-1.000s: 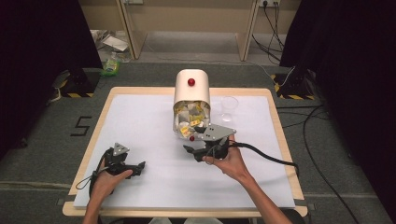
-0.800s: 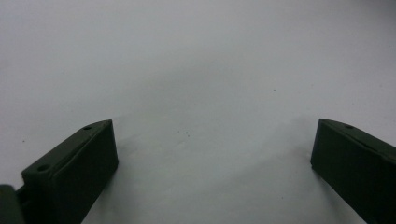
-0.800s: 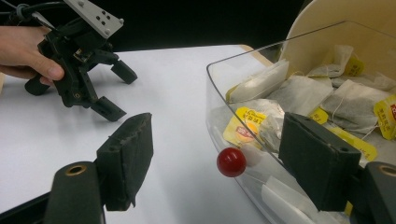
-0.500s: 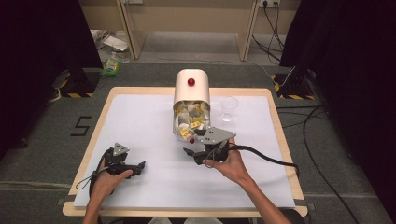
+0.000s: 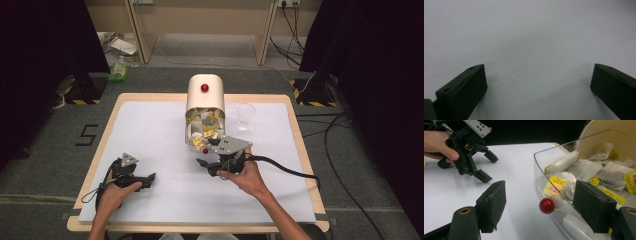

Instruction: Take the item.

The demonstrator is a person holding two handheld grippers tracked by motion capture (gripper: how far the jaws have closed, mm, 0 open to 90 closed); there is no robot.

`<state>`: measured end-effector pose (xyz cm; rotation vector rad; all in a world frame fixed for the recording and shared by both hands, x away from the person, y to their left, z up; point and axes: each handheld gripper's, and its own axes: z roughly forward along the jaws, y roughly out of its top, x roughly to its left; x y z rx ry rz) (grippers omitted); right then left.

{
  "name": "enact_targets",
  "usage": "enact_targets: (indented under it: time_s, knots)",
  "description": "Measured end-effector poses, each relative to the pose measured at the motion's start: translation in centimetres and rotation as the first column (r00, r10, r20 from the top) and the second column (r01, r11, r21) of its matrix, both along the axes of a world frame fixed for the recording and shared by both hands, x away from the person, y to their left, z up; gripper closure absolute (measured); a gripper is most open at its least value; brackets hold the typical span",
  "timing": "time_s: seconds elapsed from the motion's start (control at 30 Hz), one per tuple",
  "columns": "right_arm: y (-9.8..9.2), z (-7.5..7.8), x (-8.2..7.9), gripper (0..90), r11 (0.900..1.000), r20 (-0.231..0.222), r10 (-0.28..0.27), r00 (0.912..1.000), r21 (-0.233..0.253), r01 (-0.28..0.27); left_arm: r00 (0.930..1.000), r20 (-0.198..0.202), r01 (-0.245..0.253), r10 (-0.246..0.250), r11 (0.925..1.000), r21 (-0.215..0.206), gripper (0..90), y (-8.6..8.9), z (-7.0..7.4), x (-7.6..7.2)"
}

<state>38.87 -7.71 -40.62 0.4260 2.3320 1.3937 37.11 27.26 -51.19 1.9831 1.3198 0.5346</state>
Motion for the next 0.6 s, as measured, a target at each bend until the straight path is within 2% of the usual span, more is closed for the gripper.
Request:
enact_targets:
  time_s: [0.37,0.6]
  knots:
    - [-0.05,0.04,-0.1,28.2,1.0,-0.004,0.004,1.0,-0.005,-0.004,1.0,0.0,0.0,0.0,1.0,0.001,0.0,-0.01,0.01,0.0]
    - [-0.46,0.68,0.13,27.9,1.0,0.013,-0.012,0.9999,0.021,0.011,1.0,0.0,0.0,0.0,1.0,0.001,0.0,0.0,0.0,0.01]
